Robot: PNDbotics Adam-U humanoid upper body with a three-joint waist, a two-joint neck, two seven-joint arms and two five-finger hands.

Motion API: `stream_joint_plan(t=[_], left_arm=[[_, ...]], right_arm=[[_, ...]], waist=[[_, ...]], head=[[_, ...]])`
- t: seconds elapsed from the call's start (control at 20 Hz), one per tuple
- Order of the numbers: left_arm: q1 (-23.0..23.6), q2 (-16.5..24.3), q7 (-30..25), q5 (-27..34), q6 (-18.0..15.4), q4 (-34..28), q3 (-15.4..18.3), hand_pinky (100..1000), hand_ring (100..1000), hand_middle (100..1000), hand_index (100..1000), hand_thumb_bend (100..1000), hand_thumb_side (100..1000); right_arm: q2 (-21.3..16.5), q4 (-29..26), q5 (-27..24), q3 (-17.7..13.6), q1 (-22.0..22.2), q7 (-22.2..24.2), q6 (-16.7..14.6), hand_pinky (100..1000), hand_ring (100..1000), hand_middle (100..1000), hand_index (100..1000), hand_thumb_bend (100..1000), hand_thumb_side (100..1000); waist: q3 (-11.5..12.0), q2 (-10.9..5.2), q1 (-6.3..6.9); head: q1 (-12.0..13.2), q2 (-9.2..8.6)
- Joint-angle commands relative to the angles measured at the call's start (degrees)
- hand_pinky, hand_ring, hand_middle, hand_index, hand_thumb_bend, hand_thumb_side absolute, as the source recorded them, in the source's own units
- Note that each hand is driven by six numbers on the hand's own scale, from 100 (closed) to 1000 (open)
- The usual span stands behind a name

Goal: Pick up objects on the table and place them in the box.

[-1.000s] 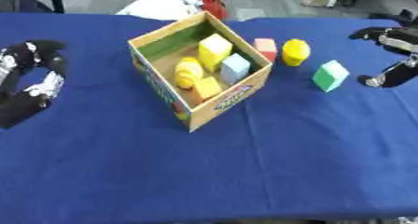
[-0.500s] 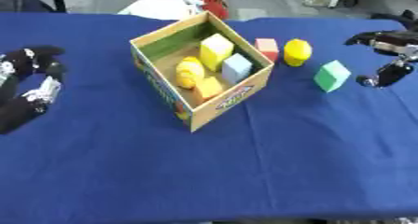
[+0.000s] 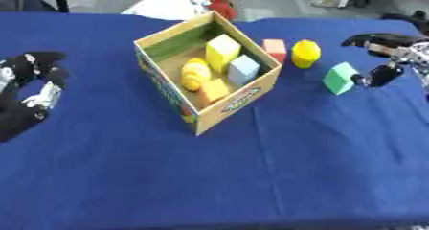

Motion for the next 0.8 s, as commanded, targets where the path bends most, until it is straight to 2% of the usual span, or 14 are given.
stream_joint_plan(t=[0.05,0.8], left_arm=[[-0.27,0.39,-0.27,0.30,-0.08,-1.36,0.44,746,551,561,809,100,605],[0.09,0.22,-0.70,-0.04,0.03,-1.22,0.50,747,551,562,810,100,602]], right_arm=[[-0.53,1.36,0.85,-0.75,-1.42,-1.00,0.02,890,953,985,1000,147,100],[-0.39,4.02,0.65,-1.27,-0.94,2.39,0.82,876,933,950,1000,128,100]], waist=[[0.18,-0.68,0.05],[0.18,-0.68,-0.09]], head=[[-0.35,0.43],[-0.30,0.69]])
